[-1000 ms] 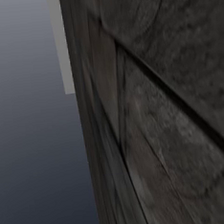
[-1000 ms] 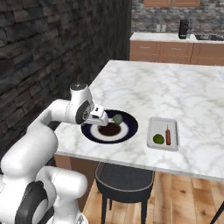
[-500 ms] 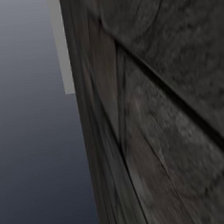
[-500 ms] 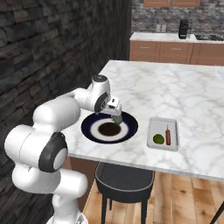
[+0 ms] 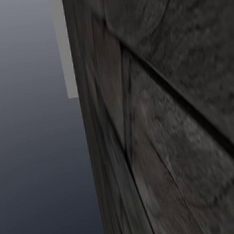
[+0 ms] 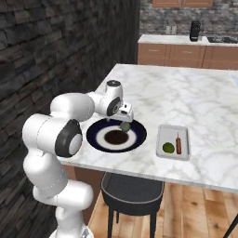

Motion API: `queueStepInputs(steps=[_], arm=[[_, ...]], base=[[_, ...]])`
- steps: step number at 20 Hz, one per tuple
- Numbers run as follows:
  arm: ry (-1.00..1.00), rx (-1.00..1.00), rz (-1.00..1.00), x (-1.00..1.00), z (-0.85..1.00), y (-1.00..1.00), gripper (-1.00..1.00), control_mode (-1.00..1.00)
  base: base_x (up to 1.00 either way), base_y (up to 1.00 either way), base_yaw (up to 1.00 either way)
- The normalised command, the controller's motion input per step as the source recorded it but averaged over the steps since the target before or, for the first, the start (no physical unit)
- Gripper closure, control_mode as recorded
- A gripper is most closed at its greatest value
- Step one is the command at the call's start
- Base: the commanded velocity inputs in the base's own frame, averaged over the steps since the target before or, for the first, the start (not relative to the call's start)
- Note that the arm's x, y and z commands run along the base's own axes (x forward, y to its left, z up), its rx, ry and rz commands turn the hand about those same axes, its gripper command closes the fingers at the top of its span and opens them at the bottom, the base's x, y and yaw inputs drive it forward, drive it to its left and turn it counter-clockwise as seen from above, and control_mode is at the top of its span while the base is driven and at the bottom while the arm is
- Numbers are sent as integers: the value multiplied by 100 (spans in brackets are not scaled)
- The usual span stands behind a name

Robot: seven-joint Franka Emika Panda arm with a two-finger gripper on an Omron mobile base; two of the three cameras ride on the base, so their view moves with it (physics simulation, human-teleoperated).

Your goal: Place one cooked food and one vegetable from the large plate to each tupperware container.

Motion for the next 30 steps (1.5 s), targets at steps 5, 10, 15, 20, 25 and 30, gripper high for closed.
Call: queueStepInputs(steps=[5,10,15,20,25,30], arm=[[-4,0,0,35,-52,-19,-100,-100],[2,0,0,44,-6,-16,-100,-100],[1,0,0,41,-15,-2,-100,-100],[0,0,0,38,-32,0,-100,-100],[0,0,0,23,-40,-1,-100,-100],[0,0,0,7,-31,-8,-100,-100]], base=[[0,0,0],[0,0,0],[0,0,0],[0,0,0],[0,0,0],[0,0,0]])
